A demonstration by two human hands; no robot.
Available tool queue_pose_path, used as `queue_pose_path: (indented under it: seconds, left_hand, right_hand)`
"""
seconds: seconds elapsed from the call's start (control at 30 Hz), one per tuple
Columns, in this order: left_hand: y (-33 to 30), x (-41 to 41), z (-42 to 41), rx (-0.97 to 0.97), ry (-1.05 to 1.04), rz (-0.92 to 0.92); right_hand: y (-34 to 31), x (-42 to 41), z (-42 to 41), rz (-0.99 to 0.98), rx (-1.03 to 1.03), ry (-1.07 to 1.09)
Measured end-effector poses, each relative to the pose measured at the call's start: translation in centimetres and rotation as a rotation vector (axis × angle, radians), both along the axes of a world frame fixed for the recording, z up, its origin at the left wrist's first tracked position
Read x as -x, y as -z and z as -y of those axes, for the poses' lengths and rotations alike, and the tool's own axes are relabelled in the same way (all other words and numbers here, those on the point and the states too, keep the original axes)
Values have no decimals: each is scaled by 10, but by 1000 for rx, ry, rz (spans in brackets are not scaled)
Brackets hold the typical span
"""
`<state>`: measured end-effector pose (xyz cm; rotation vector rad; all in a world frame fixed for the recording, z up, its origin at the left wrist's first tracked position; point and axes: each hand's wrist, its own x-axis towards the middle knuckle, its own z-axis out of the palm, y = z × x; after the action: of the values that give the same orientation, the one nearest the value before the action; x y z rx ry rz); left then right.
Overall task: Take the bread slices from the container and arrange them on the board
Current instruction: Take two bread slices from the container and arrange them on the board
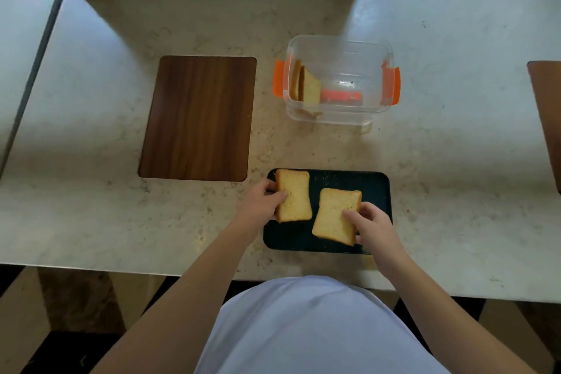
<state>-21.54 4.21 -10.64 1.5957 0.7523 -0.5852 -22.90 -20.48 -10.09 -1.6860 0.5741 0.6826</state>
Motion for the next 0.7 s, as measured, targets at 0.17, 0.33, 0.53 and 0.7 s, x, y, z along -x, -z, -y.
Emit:
queue_pose_path:
  seconds: [0.17, 0.33, 0.53, 0.7]
  left_hand:
    - [-1, -1, -6, 0, -10, -30]
    - [-1, -9, -10, -1, -39, -46]
    - [2, -13, -6, 137, -71, -78]
    - [6, -11, -7, 50, -34, -112]
  right_hand:
    - [3, -8, 0, 19, -6, -9]
    - [3, -19, -3, 19, -12, -18]
    - [3, -22, -2, 16, -28, -15]
    - [4, -24, 1, -1, -21, -19]
